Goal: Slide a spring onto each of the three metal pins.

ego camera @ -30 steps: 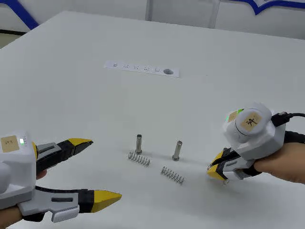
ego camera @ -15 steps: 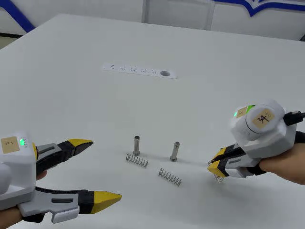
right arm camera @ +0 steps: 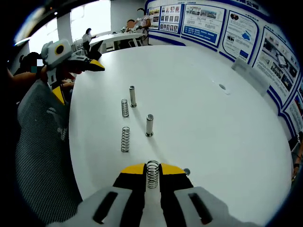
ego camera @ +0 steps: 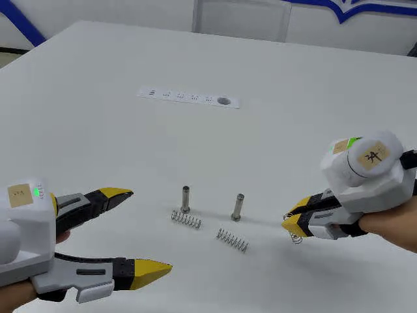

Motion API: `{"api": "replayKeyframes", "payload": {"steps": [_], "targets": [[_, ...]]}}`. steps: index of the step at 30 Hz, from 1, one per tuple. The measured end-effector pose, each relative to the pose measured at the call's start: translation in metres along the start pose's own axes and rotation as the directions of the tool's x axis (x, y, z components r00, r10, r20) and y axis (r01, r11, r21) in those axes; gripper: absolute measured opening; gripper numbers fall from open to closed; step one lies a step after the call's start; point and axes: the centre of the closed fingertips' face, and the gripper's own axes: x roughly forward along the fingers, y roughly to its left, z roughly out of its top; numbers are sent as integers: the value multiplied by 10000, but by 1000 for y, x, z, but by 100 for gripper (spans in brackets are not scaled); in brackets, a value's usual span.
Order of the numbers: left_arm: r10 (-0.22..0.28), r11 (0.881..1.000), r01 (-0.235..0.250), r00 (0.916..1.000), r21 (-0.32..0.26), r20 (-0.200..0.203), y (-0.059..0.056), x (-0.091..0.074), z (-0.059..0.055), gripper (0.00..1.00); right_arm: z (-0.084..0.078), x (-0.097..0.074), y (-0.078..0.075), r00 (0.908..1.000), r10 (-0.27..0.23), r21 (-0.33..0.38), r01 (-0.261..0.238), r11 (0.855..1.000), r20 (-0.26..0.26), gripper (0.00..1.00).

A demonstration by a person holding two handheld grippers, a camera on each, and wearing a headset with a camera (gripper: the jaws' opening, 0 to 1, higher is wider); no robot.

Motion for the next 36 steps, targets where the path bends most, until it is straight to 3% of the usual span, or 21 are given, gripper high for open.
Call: {"api": "replayKeyframes", "payload": {"steps": [6,11,15,25,36], "targets": [[-326,9995,326,9995,24,-5,-4,1,4,79,18,-9,9,9988,61,-113,-55,9999,492,12],[-1025,9942,1030,9946,312,-161,-15,11,10,76,38,-18,20,9942,242,-158,-226,9996,1052,12],[-1622,9851,1632,9865,540,-236,-25,21,17,71,55,-25,31,9880,428,-243,-397,9989,1484,11],[-2552,9645,2556,9668,665,-149,-37,41,32,65,88,-36,53,9659,933,-333,-879,9956,2415,11],[-3334,9428,3333,9424,96,269,-43,65,46,52,106,-36,67,9506,1228,-621,-1096,9920,2852,11]]}}
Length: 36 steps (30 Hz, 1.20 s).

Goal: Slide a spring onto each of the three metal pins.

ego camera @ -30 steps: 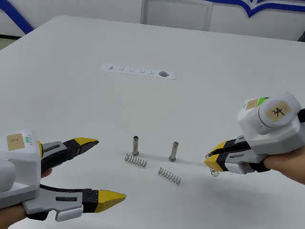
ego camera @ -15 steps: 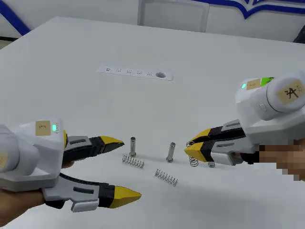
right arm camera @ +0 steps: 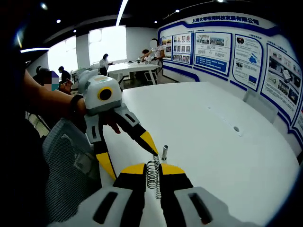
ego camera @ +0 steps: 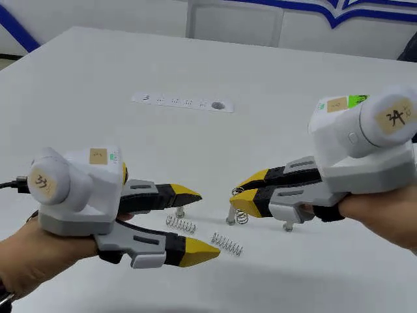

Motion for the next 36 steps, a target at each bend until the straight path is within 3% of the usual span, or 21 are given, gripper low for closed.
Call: {"api": "replayKeyframes", "payload": {"steps": [8,20,30,36], "targets": [[-353,9990,360,9990,-269,266,-1,10,9,45,9,5,6,9994,145,71,-148,9999,325,11],[-424,9985,439,9980,-340,465,3,19,11,29,9,9,9,9989,223,141,-229,9996,405,11],[-564,9982,571,9978,-172,343,0,21,8,12,4,10,8,9994,213,139,-217,9997,291,11],[-557,9984,559,9980,-56,291,-1,20,6,11,0,7,8,9995,218,158,-221,9996,210,11]]}}
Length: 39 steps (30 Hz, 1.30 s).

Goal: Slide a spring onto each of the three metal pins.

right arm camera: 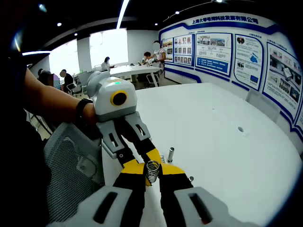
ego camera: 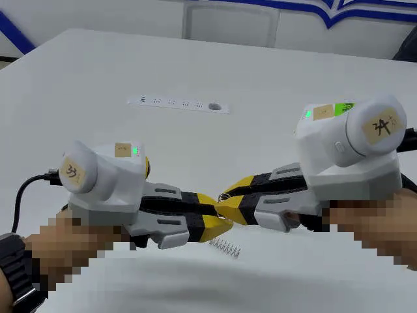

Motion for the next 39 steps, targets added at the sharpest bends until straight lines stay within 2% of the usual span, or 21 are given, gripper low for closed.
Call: {"api": "replayKeyframes", "payload": {"steps": [14,19,29,39], "targets": [[14,9999,-12,9999,142,-129,1,1,-4,13,-6,-3,0,9999,4,-32,-5,10000,-163,11],[136,9998,-133,9998,162,-176,2,-1,-5,23,-6,-5,-5,9998,-117,-34,116,9999,-179,11],[280,9996,-280,9994,13,-214,4,-16,-10,32,-14,-22,-24,9972,-657,61,659,9978,-349,11],[773,9968,-777,9968,-162,-217,9,-39,-19,41,-19,-45,-51,9889,-1442,233,1451,9891,-355,11]]}}
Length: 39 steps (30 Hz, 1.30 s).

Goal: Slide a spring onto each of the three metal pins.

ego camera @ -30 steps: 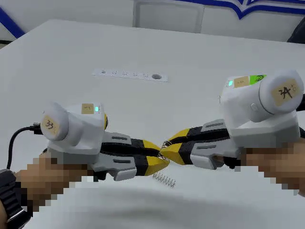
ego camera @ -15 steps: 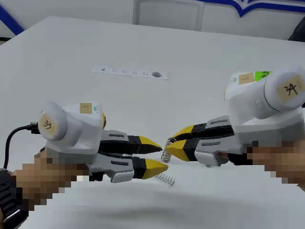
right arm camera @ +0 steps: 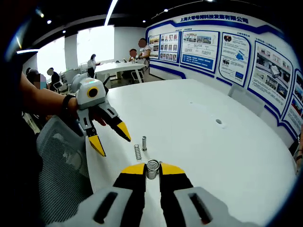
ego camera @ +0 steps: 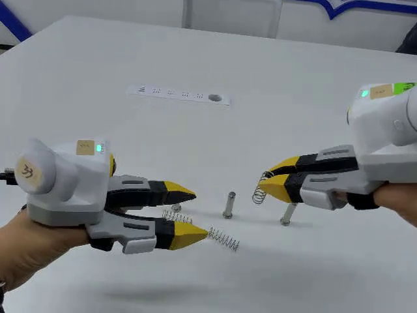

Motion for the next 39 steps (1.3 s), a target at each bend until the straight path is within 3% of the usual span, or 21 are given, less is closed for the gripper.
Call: {"api": "replayKeyframes", "payload": {"steps": [9,16,26,39], "targets": [[680,9973,-670,9972,-289,323,10,-17,0,46,-6,-12,-30,9966,-815,48,816,9967,-105,11],[996,9943,-983,9946,-422,303,12,-25,-6,49,-16,-18,-50,9896,-1404,32,1406,9901,-325,11],[1403,9880,-1370,9892,-714,434,16,-32,-9,51,-50,-6,-59,9860,-1492,548,1534,9866,-748,11],[1523,9855,-1483,9873,-829,441,18,-34,-12,52,-64,2,-65,9832,-1609,760,1675,9829,-860,11]]}}
